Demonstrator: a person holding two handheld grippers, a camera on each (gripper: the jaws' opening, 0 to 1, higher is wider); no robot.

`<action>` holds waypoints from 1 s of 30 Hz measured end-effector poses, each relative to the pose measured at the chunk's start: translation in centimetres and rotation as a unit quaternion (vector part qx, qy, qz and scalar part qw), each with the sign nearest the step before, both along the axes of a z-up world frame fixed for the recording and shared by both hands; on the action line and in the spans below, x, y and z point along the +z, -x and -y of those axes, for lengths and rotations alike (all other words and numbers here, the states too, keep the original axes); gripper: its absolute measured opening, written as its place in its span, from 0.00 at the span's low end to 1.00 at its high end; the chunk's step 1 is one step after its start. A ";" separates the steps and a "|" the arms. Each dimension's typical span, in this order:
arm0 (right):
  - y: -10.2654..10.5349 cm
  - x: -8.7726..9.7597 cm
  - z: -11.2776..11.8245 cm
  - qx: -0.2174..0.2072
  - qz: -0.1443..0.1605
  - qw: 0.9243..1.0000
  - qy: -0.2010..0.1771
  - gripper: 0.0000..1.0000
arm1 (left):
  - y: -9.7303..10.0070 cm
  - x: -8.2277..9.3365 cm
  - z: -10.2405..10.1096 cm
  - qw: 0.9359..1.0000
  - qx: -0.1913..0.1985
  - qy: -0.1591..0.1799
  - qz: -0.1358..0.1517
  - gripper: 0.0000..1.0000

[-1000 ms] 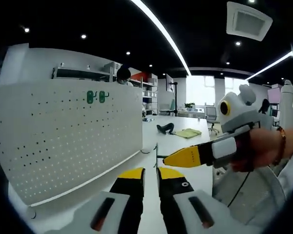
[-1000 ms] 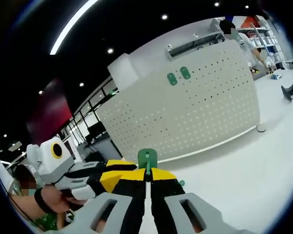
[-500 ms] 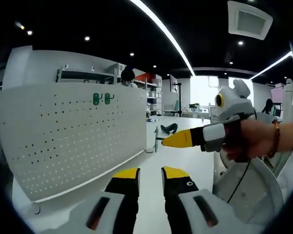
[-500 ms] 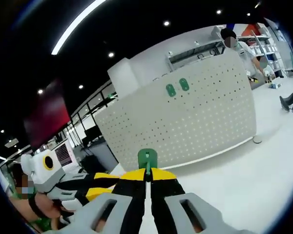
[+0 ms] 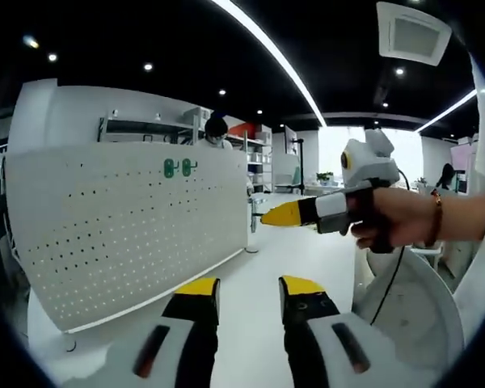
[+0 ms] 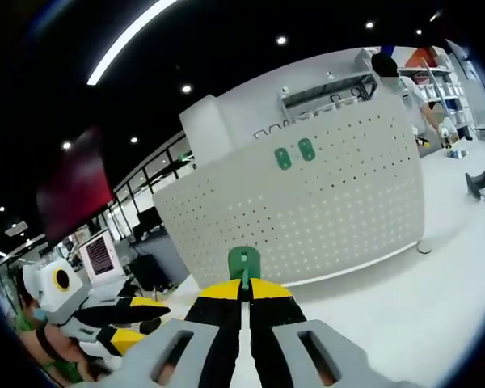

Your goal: Insert the hook assembly into the mounting plate slot until the hook locks in place.

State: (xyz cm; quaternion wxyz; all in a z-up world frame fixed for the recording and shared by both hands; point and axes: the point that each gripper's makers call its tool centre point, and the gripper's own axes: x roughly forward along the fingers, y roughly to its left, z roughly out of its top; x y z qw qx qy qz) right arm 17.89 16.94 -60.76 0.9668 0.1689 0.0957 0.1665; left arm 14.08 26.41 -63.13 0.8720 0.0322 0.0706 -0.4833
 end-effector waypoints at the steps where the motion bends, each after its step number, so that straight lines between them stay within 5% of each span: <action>1: -0.2 0.1 0.0 -0.001 0.000 1.000 0.004 0.01 | 0.1 0.0 -0.1 1.000 -0.001 -0.001 0.001 0.33; 23: -4.1 2.9 -0.1 -0.004 0.025 0.999 0.030 0.01 | -0.1 0.5 -2.1 1.000 0.008 0.002 0.013 0.54; 30: -4.7 3.4 -0.3 -0.007 0.029 0.999 0.037 0.01 | 0.1 -0.2 -2.4 1.000 0.009 -0.003 -0.017 0.56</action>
